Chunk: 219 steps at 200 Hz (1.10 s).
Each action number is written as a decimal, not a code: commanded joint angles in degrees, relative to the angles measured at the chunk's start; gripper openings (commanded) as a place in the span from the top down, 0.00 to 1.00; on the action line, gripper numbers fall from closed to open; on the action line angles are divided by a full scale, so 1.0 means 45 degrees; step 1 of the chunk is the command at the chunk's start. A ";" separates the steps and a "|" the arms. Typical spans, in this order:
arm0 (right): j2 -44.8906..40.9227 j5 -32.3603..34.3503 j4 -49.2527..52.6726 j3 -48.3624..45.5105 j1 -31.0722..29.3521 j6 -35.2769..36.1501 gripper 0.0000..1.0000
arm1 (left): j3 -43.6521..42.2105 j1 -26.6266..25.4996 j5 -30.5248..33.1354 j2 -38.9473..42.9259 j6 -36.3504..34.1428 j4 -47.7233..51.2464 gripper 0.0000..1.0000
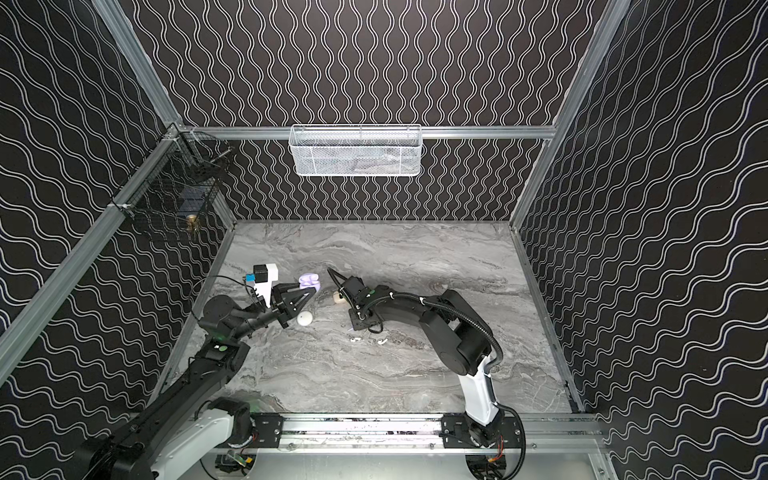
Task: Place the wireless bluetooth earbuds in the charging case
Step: 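Lower the right gripper and close on one lilac earbud, then lift the lilac earbud and carry it toward the open case in the left gripper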
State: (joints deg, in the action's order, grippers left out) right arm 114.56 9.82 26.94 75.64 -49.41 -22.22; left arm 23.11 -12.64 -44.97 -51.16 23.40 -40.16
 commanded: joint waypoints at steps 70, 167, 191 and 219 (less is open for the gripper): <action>-0.2568 0.1125 0.0438 -0.0625 -0.0056 -0.0569 0.85 | -0.0164 0.0017 -0.0082 0.0159 -0.0200 -0.0546 1.00; -0.8878 0.6029 -0.3869 -0.2292 -0.2986 0.1991 0.87 | -0.1109 0.0022 -0.1404 0.0448 0.1108 -0.4286 1.00; -1.0239 0.6390 -0.6010 -0.3185 -0.4246 0.3227 0.87 | -0.1366 0.0017 -0.1598 0.0507 0.1318 -0.5391 1.00; -1.0944 0.6401 -0.7850 -0.3894 -0.5320 0.4303 0.87 | -0.1588 -0.0002 -0.1656 0.0551 0.1421 -0.5868 1.00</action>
State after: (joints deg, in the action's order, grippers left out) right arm 66.81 36.29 3.14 59.79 -70.78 -9.34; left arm 16.56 -12.64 -51.29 -48.88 28.40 -60.38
